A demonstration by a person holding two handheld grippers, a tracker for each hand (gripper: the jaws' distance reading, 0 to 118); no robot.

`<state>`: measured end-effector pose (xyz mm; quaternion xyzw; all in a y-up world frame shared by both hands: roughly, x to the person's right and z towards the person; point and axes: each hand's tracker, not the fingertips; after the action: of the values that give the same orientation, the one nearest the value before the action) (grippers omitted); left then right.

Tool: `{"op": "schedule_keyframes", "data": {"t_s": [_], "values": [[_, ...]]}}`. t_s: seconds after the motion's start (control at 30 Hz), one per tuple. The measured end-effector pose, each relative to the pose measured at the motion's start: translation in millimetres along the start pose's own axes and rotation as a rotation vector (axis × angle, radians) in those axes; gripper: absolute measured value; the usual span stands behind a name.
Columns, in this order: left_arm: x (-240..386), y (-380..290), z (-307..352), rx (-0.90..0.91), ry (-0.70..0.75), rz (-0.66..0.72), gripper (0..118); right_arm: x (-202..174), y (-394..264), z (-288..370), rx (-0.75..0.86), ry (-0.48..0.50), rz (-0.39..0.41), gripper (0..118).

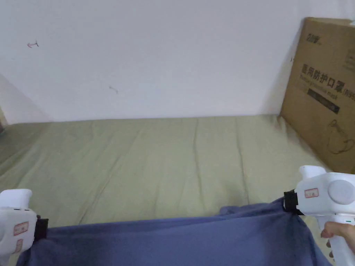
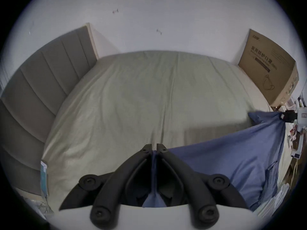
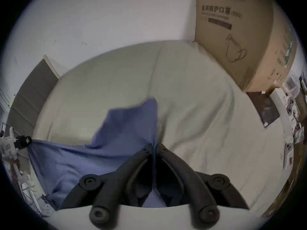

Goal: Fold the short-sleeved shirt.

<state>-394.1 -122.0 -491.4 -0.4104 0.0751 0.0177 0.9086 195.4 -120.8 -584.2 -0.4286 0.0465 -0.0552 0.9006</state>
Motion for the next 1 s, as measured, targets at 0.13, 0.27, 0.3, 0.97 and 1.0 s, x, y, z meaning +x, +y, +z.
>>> {"op": "schedule_keyframes", "data": {"t_s": [0.13,0.27,0.3,0.97,1.0], "values": [[-3,21,50,0.082,0.01,-0.012,3,0,14,64,0.084,0.015,-0.011,2],[-1,45,97,0.168,0.025,-0.021,3,-3,29,127,0.166,0.004,-0.014,2],[3,52,111,0.19,0.032,-0.025,3,-5,34,143,0.193,0.001,-0.018,2],[47,299,211,0.534,0.166,0.038,3,-61,278,296,0.567,-0.12,-0.062,2],[48,307,214,0.587,0.171,0.053,3,-66,284,300,0.598,-0.113,-0.047,2]]}}
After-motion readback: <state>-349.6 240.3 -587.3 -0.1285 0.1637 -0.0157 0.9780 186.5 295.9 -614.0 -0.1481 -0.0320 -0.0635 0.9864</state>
